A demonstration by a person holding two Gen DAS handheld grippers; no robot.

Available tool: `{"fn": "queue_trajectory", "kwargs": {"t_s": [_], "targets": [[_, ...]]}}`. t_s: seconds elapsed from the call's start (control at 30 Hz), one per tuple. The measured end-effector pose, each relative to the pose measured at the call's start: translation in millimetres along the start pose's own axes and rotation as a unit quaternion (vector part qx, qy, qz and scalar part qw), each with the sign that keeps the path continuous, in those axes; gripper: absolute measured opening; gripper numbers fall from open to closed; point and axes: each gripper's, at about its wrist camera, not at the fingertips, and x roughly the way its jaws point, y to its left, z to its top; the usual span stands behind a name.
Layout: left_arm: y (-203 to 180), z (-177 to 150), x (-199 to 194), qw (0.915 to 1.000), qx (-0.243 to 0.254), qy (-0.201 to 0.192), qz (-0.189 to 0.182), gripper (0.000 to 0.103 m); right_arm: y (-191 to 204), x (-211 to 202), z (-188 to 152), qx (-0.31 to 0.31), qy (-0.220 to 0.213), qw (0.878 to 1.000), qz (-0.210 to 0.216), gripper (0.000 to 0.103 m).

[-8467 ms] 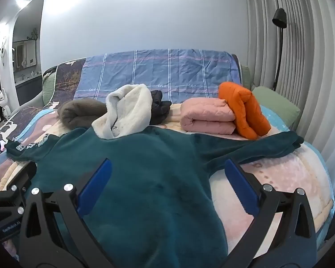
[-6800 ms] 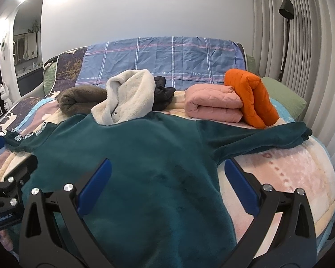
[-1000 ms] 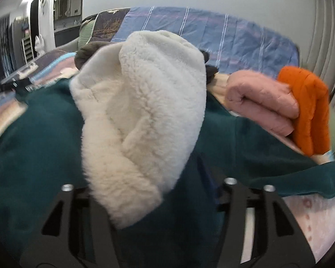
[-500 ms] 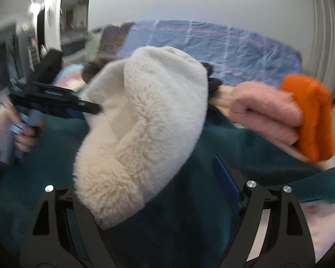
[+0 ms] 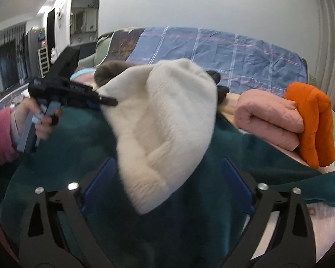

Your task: Fold large clothes

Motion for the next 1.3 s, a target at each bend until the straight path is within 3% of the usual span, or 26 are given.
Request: {"fn": "queue_trajectory", "kwargs": {"t_s": [0.03,0.1,0.2,0.23,0.3,0.4,0.47,0.5,0.53,0.57,0.6,0.63,0.73,0.8,0.87,0.93,1.03,1.13,1.2,1.23,1.27,1.3], "targets": [[0.9,-1.5,-3.7,1.0,0.003,-0.002,0.008,0.032,0.9,0.5,-0.6,-0.003,0.0,1.0,0.001,0.093],[6.4,-0.6,-5.4,0.9996,-0.008,-0.005,0.025,0.049,-1.1,6.2,1.5,0.0,0.002,1.0,0.005,0.093],[15.8,5.9,3.2,0.9989,-0.041,-0.002,0.022,0.049,-17.9,21.8,20.8,0.029,-0.001,1.0,-0.007,0.093],[16.9,9.8,5.2,0.9989,-0.043,-0.003,0.019,0.046,-29.6,28.1,33.8,0.048,-0.007,0.999,0.001,0.093],[11.9,22.0,8.6,0.9992,-0.029,-0.018,0.021,0.014,-51.4,42.9,57.6,0.092,-0.009,0.996,0.01,0.093],[-0.6,32.3,-11.8,0.9977,-0.024,-0.062,-0.008,0.007,-66.6,84.0,97.6,0.115,0.024,0.992,0.04,0.093],[-14.9,33.5,-33.1,0.9958,0.004,-0.091,-0.009,0.006,-56.9,116.1,110.2,0.095,0.079,0.99,0.064,0.093],[-21.6,31.4,-45.2,0.9944,0.019,-0.104,-0.003,0.006,-51.3,133.5,113.1,0.093,0.11,0.988,0.054,0.089],[-26.4,29.2,-55.6,0.993,0.031,-0.114,0.001,0.006,-47.0,145.5,115.5,0.093,0.13,0.986,0.044,0.054],[-28.5,22.9,-69.4,0.9916,0.044,-0.122,0.006,0.006,-43.9,152.4,117.6,0.097,0.143,0.983,0.054,0.013],[-28.4,16.4,-77.6,0.9909,0.05,-0.124,0.014,0.006,-43.0,154.9,121.9,0.111,0.145,0.981,0.069,0.013],[-28.0,9.7,-84.1,0.9903,0.054,-0.126,0.026,0.005,-42.4,145.9,129.7,0.123,0.113,0.983,0.071,0.013],[-15.7,-16.2,-107.1,0.9909,0.048,-0.119,0.039,0.0,-25.7,78.8,151.1,0.095,-0.037,0.99,0.093,0.012],[-5.8,-39.0,-130.5,0.9893,0.051,-0.124,0.059,0.0,-5.7,36.7,151.0,0.047,-0.097,0.986,0.125,0.012],[3.7,-56.4,-151.8,0.9849,0.054,-0.137,0.09,0.0,34.2,-7.4,129.5,-0.061,-0.133,0.978,0.146,0.015],[11.2,-62.9,-165.5,0.9813,0.048,-0.147,0.115,0.003,66.5,-24.8,94.3,-0.145,-0.115,0.969,0.162,0.02],[15.4,-61.2,-180.2,0.976,0.037,-0.163,0.139,0.011,105.4,-19.7,22.6,-0.238,-0.006,0.957,0.165,0.024],[0.8,-48.6,-181.6,0.9756,0.054,-0.172,0.125,0.019,109.4,-14.2,-19.1,-0.222,0.072,0.956,0.179,0.025],[-14.4,-36.4,-174.2,0.9747,0.076,-0.174,0.118,0.023,104.9,-20.9,-27.4,-0.205,0.081,0.96,0.172,0.025],[-19.6,-31.0,-170.5,0.9748,0.086,-0.174,0.111,0.024,97.1,-29.0,-24.1,-0.187,0.066,0.965,0.17,0.032],[-31.6,-24.9,-164.2,0.9749,0.102,-0.171,0.099,0.024,84.7,-37.6,-16.9,-0.156,0.047,0.972,0.168,0.048],[-43.8,-18.4,-156.0,0.9748,0.117,-0.168,0.088,0.026,67.7,-46.3,-8.7,-0.115,0.026,0.978,0.174,0.058]]}}
